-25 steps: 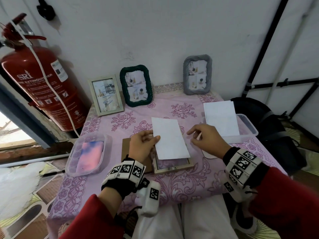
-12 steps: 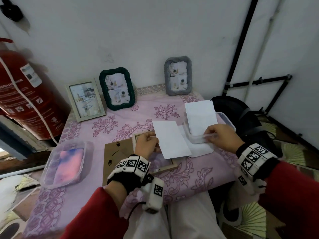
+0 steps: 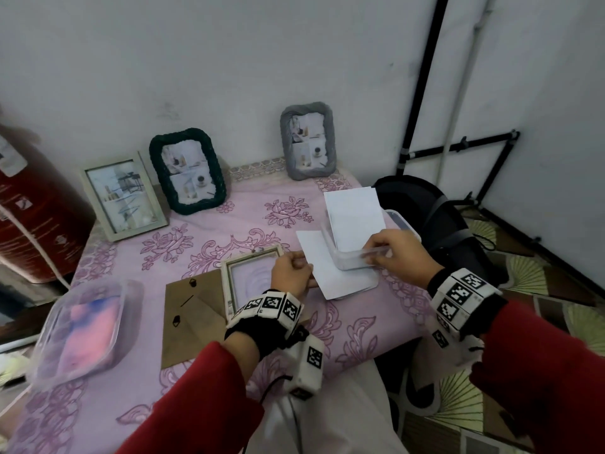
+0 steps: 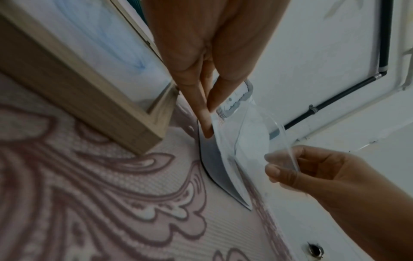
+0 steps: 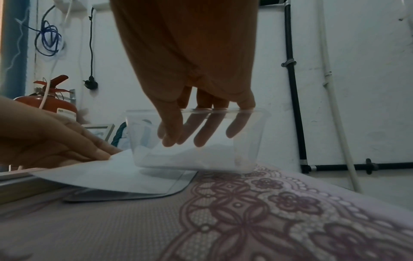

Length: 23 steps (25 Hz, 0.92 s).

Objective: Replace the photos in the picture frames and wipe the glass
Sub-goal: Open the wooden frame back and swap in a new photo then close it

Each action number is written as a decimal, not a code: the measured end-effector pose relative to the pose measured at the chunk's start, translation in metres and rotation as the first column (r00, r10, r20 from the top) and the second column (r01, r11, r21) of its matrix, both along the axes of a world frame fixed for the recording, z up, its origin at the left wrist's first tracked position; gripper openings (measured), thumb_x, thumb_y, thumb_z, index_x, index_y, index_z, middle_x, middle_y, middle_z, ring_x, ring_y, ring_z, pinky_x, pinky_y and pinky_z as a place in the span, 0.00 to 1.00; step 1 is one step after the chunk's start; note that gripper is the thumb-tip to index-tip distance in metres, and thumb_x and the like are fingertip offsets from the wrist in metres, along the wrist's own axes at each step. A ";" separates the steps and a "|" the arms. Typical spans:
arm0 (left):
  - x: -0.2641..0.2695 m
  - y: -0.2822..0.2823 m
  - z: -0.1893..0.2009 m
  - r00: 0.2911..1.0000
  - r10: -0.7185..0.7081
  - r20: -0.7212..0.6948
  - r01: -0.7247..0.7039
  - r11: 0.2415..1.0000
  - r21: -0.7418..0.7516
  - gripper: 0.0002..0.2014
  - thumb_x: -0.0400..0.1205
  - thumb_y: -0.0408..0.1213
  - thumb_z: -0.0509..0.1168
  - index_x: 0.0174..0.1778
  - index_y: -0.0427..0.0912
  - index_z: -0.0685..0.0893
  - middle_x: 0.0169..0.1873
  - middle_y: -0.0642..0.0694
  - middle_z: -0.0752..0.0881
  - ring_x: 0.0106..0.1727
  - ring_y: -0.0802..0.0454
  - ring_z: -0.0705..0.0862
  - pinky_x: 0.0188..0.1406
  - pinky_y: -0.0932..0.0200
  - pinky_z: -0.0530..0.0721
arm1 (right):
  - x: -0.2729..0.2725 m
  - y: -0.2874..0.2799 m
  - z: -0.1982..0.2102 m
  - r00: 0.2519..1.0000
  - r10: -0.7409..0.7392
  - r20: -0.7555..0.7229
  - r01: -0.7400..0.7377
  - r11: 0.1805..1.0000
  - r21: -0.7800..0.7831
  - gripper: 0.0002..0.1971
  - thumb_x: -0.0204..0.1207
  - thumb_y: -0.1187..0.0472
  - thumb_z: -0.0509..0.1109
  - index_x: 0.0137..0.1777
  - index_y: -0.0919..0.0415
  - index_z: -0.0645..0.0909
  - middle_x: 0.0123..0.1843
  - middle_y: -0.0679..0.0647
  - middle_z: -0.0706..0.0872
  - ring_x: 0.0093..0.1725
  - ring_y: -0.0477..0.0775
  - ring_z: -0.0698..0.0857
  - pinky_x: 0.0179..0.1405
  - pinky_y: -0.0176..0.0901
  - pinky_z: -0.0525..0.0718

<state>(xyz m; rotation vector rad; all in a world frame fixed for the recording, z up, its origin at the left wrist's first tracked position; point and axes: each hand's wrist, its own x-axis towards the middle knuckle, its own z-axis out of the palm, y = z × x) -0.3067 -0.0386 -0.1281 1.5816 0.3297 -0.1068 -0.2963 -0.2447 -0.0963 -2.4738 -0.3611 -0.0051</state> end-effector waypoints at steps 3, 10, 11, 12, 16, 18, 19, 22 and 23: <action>0.005 -0.005 -0.008 1.000 -0.026 -0.014 0.028 0.993 0.112 0.15 0.80 0.17 0.56 0.62 0.23 0.76 0.43 0.35 0.80 0.38 0.42 0.81 0.26 0.63 0.86 | -0.002 0.000 -0.002 1.000 0.002 -0.021 -0.003 1.000 -0.028 0.02 0.70 0.61 0.75 0.41 0.55 0.86 0.44 0.48 0.87 0.48 0.52 0.85 0.60 0.60 0.76; 0.007 0.002 -0.010 0.995 -0.078 0.061 0.043 0.891 0.452 0.18 0.74 0.24 0.69 0.61 0.30 0.82 0.42 0.38 0.85 0.42 0.53 0.83 0.51 0.61 0.82 | -0.012 0.001 0.003 0.998 0.021 -0.052 -0.025 0.996 -0.091 0.03 0.73 0.63 0.72 0.44 0.55 0.86 0.44 0.44 0.86 0.51 0.51 0.83 0.63 0.61 0.72; 0.007 0.001 -0.008 0.996 -0.056 0.067 0.020 0.893 0.449 0.19 0.74 0.25 0.69 0.62 0.30 0.81 0.43 0.39 0.84 0.46 0.52 0.82 0.53 0.62 0.80 | -0.013 0.002 0.005 0.998 0.014 -0.055 -0.020 0.995 -0.102 0.04 0.73 0.63 0.72 0.44 0.55 0.86 0.44 0.43 0.85 0.52 0.51 0.82 0.64 0.60 0.72; 0.007 -0.001 -0.006 0.996 -0.032 0.079 -0.005 0.899 0.437 0.20 0.74 0.26 0.69 0.63 0.31 0.80 0.45 0.40 0.83 0.48 0.51 0.80 0.55 0.62 0.79 | -0.014 0.004 0.006 0.998 0.007 -0.061 -0.014 0.993 -0.120 0.04 0.73 0.63 0.71 0.44 0.54 0.86 0.44 0.42 0.85 0.54 0.51 0.82 0.64 0.59 0.71; 0.007 -0.005 0.005 0.969 -0.054 0.242 -0.056 0.903 0.426 0.16 0.77 0.25 0.66 0.61 0.30 0.81 0.54 0.35 0.83 0.52 0.46 0.81 0.57 0.61 0.77 | -0.013 0.008 0.012 0.990 -0.014 -0.141 0.003 0.997 -0.080 0.14 0.70 0.68 0.63 0.46 0.55 0.87 0.50 0.44 0.88 0.55 0.50 0.83 0.67 0.55 0.71; 0.008 -0.007 0.011 0.931 -0.082 0.355 -0.089 0.895 0.437 0.13 0.78 0.25 0.65 0.59 0.32 0.82 0.55 0.35 0.83 0.51 0.48 0.81 0.54 0.64 0.77 | -0.008 0.008 0.015 0.982 -0.071 -0.172 0.093 0.988 0.126 0.16 0.70 0.72 0.60 0.48 0.60 0.88 0.51 0.54 0.89 0.54 0.55 0.84 0.63 0.54 0.78; 0.010 -0.008 0.013 0.914 -0.091 0.396 -0.102 0.891 0.442 0.12 0.78 0.25 0.64 0.58 0.33 0.82 0.54 0.36 0.84 0.51 0.49 0.81 0.53 0.64 0.77 | -0.005 0.008 0.015 0.980 -0.120 -0.161 0.153 0.965 0.212 0.17 0.70 0.74 0.59 0.49 0.63 0.87 0.51 0.59 0.89 0.53 0.59 0.84 0.59 0.55 0.81; 0.017 -0.015 0.019 0.897 -0.142 0.418 -0.095 0.862 0.498 0.13 0.78 0.26 0.65 0.58 0.33 0.83 0.56 0.37 0.84 0.56 0.45 0.82 0.58 0.56 0.79 | 0.009 0.006 0.015 0.963 -0.245 -0.111 0.268 0.910 0.315 0.17 0.71 0.77 0.56 0.50 0.67 0.85 0.52 0.65 0.87 0.53 0.63 0.84 0.57 0.55 0.82; 0.021 -0.017 0.020 0.901 -0.166 0.401 -0.078 0.847 0.526 0.14 0.78 0.27 0.65 0.59 0.32 0.82 0.57 0.37 0.83 0.58 0.42 0.82 0.61 0.51 0.78 | 0.014 0.005 0.014 0.958 -0.264 -0.108 0.285 0.904 0.320 0.17 0.71 0.77 0.56 0.50 0.67 0.85 0.53 0.65 0.86 0.54 0.63 0.84 0.57 0.54 0.82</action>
